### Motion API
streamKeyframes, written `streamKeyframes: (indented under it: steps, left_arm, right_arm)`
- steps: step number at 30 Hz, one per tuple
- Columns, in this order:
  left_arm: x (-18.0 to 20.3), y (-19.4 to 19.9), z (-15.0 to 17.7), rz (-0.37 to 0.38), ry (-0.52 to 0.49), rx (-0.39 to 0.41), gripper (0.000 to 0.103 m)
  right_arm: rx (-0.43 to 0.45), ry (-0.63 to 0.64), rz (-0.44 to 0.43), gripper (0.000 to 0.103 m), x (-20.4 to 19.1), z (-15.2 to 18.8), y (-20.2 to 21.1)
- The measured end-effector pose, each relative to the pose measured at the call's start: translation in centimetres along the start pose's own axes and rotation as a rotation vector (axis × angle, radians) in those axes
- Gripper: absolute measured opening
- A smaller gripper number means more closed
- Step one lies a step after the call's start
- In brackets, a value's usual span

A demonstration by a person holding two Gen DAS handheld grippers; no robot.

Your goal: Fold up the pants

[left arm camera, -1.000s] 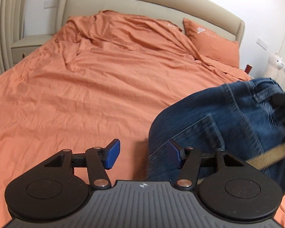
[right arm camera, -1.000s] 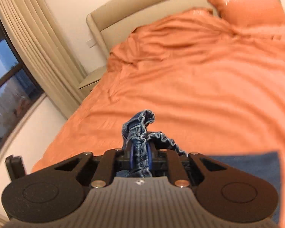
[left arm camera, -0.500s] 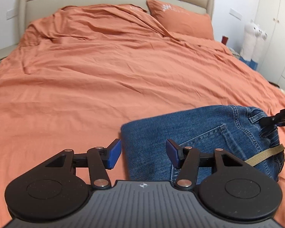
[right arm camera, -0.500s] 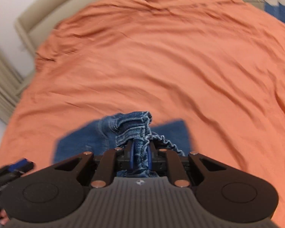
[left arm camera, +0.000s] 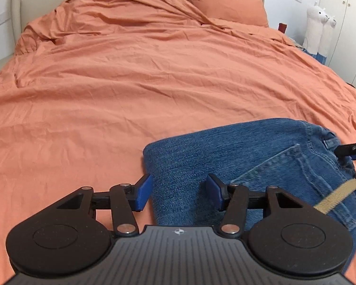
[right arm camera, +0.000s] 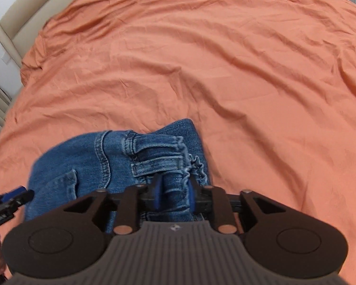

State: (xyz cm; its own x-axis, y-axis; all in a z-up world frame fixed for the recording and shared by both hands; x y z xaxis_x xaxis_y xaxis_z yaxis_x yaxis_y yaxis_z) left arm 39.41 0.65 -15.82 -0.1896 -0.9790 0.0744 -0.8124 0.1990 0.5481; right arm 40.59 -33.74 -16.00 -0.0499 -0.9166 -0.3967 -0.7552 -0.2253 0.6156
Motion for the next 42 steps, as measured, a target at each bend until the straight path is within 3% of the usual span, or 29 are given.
streamKeyframes:
  steps: [2, 7, 11, 13, 17, 19, 23, 24, 25, 28, 30, 32, 36, 40, 42]
  left_arm:
    - [0.1, 1.7, -0.2, 0.028, -0.006, 0.008, 0.063]
    - [1.3, 6.7, 0.8, 0.072, -0.114, 0.003, 0.065]
    - [2.5, 10.9, 2.5, 0.097, -0.164, 0.004, 0.071]
    - [3.2, 12.7, 3.8, 0.110, -0.173, -0.009, 0.073]
    - [4.5, 14.5, 6.9, 0.121, -0.217, -0.081, 0.074]
    - [4.6, 14.6, 8.2, 0.076, -0.241, -0.091, 0.074]
    - [4.7, 13.7, 9.8, 0.070, -0.175, -0.089, 0.070]
    - [4.6, 13.4, 10.0, 0.069, -0.157, -0.081, 0.069]
    - [4.6, 13.1, 10.2, 0.058, -0.143, -0.074, 0.055]
    - [4.1, 12.6, 10.6, 0.035, -0.100, -0.089, 0.026]
    - [4.4, 13.9, 9.5, 0.036, -0.138, -0.040, 0.023]
    - [5.4, 15.6, 8.3, 0.025, -0.292, 0.005, 0.016]
    - [6.6, 15.4, 10.2, 0.031, -0.548, -0.071, 0.009]
    - [6.4, 13.3, 13.2, 0.047, -0.564, -0.161, 0.008]
    - [6.2, 12.7, 13.9, 0.050, -0.539, -0.177, 0.008]
  right_arm:
    - [0.020, -0.013, -0.020, 0.039, 0.7, -0.1, 2.1]
    - [0.035, -0.048, -0.020, 0.039, 2.0, 2.4, 6.8]
    - [0.164, 0.076, 0.015, 0.035, -0.2, 4.1, 10.3]
    - [0.214, 0.052, -0.005, 0.034, -1.7, 4.9, 11.3]
    - [0.269, 0.013, 0.015, 0.035, -3.5, 7.0, 10.7]
    - [0.263, 0.020, 0.026, 0.034, -3.7, 8.2, 9.9]
    - [0.257, 0.065, 0.026, 0.032, -3.0, 8.8, 9.2]
    - [0.253, 0.054, 0.019, 0.032, -2.8, 8.9, 9.0]
    - [0.252, 0.045, 0.014, 0.032, -2.6, 9.0, 8.9]
    - [0.242, 0.072, 0.029, 0.032, -2.5, 9.7, 8.4]
    - [0.243, 0.103, 0.042, 0.031, -2.9, 9.8, 8.3]
    - [0.240, 0.111, 0.049, 0.030, -2.8, 9.8, 8.1]
    - [0.212, 0.096, 0.058, 0.029, -2.4, 10.1, 7.6]
    - [0.183, 0.102, 0.066, 0.025, -2.1, 10.4, 7.1]
    - [0.170, 0.112, 0.085, 0.018, -1.7, 10.6, 6.7]
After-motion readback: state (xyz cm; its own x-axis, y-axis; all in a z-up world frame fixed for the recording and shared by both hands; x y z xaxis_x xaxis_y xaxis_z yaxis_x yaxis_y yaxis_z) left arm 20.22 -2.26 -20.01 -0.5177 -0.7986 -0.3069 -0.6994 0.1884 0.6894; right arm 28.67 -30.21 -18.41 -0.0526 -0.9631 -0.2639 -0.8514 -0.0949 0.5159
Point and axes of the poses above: each gripper's, at about its wrist camera, not at the fingertips, and y roughly against the way its jaws point, x to its right, z to its underside, the point moved 7 cm from there along -y, roughly the way its jaws point, and after that the axes turned 14 degrees about x, right-handed, at the moved point
